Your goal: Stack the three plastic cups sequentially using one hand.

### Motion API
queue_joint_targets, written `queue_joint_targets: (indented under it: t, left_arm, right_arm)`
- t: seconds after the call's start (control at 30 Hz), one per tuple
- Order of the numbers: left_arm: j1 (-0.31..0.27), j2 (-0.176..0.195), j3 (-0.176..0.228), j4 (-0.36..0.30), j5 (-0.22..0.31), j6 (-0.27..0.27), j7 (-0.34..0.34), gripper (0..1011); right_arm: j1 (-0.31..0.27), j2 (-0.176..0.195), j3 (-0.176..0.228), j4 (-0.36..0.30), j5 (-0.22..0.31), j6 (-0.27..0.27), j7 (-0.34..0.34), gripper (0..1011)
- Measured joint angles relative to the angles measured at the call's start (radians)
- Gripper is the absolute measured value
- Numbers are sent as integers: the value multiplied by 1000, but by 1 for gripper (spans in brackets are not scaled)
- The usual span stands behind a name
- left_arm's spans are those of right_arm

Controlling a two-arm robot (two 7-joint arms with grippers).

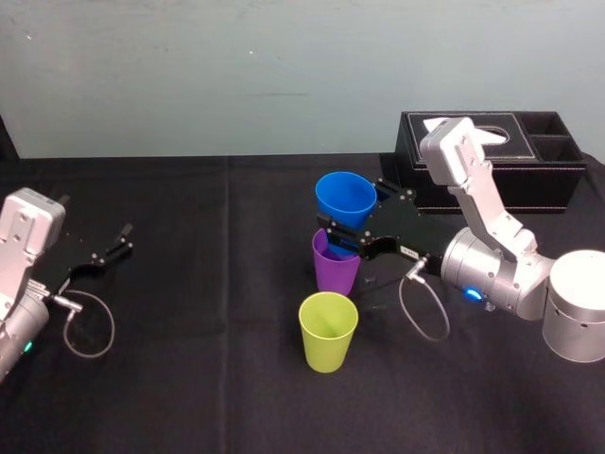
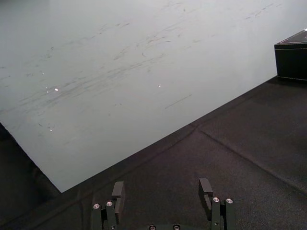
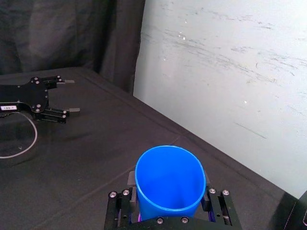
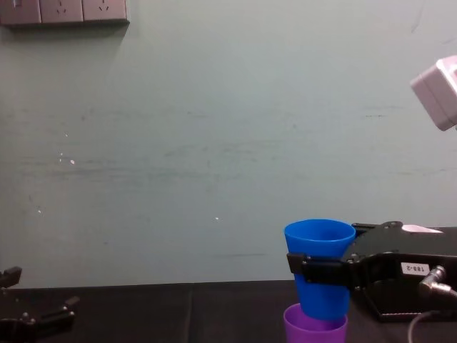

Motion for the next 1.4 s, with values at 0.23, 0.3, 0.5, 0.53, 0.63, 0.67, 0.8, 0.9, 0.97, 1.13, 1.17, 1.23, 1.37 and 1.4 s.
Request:
queue_joint_targets:
  t: [0.23,0.3,0.5,0.53,0.63,0.67,0.8,0.9,0.97,1.13,1.17,1.23,1.37,1.4]
  left_arm:
    - [0,0,0,0,0,0,0,1010]
    - [0,0,0,0,0,0,0,1010]
    - [0,0,0,0,0,0,0,1010]
    - [0,0,0,0,0,0,0,1010]
    - [0,0,0,0,0,0,0,1010]
    - [0,0,0,0,0,0,0,1010]
    - [0,0,0,0,0,0,0,1010]
    - [0,0,0,0,0,0,0,1010]
    - [0,0,0,0,0,0,0,1010]
    - [0,0,0,0,0,0,0,1010]
    - [0,0,0,0,0,0,0,1010]
    - [0,0,0,0,0,0,0,1010]
    - [0,0,0,0,0,0,0,1010]
    - [0,0,0,0,0,0,0,1010]
  right_arm:
    - [5,-6,-2,15,0,-3,5,733]
    - [6,-7,-3,18,0,-5,5,733]
    - [10,-9,-5,27,0,-5,7,733]
    - [10,-9,-5,27,0,-6,7,733]
    - [12,-10,-6,32,0,-7,7,733]
    - [12,-11,-6,33,1,-7,8,733]
    - [13,-11,-7,38,2,-9,12,733]
    - [13,-11,-9,40,2,-11,12,733]
    - [12,-12,-10,43,2,-12,12,733]
    - [12,-14,-13,51,2,-17,13,733]
    - [12,-15,-13,52,2,-18,13,733]
    - [13,-16,-14,56,2,-21,13,733]
    - [12,-19,-15,69,1,-26,13,733]
    - [12,-20,-15,70,0,-27,13,733]
